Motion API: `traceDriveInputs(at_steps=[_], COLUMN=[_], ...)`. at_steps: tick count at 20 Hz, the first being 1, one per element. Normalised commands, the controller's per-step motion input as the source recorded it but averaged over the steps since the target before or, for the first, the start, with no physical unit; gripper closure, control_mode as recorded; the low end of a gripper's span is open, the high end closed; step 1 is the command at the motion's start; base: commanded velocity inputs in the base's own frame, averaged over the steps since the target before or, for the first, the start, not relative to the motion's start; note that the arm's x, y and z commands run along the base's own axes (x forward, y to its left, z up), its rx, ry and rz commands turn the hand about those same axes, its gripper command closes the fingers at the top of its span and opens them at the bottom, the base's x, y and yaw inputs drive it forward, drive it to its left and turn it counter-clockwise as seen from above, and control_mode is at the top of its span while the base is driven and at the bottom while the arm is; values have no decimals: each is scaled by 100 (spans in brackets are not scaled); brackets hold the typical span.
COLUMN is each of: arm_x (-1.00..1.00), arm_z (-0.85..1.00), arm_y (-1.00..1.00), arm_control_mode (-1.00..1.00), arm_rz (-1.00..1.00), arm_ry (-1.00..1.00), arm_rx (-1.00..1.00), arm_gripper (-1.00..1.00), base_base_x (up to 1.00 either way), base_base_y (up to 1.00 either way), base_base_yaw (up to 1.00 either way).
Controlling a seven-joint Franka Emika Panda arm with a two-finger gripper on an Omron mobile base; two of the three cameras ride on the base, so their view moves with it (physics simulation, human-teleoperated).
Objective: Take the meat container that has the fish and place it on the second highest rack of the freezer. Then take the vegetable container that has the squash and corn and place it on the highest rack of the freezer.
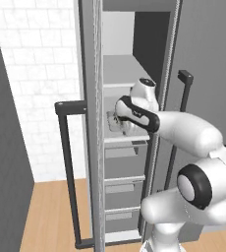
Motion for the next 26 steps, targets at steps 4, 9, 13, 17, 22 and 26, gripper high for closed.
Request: traceDriveInputs(at_steps=[4,9,13,17,22,26], arm_x=[-100,-100,-100,-100,-100,-87], arm_z=[-28,10,54,68,40,2], arm_y=[13,0,0,0,-5,-17], arm_control_mode=[-100,-100,-100,-100,-100,-100], arm_rz=[0,-9,-30,-41,-45,-51], arm_ry=[-16,-6,28,37,40,37], arm_rx=[-5,12,25,26,14,-1], arm_gripper=[-100,-100,-100,-100,-100,-100], base_base_x=[0,0,0,0,0,0], base_base_y=[0,0,0,0,0,0], base_base_yaw=[0,0,0,0,0,0])
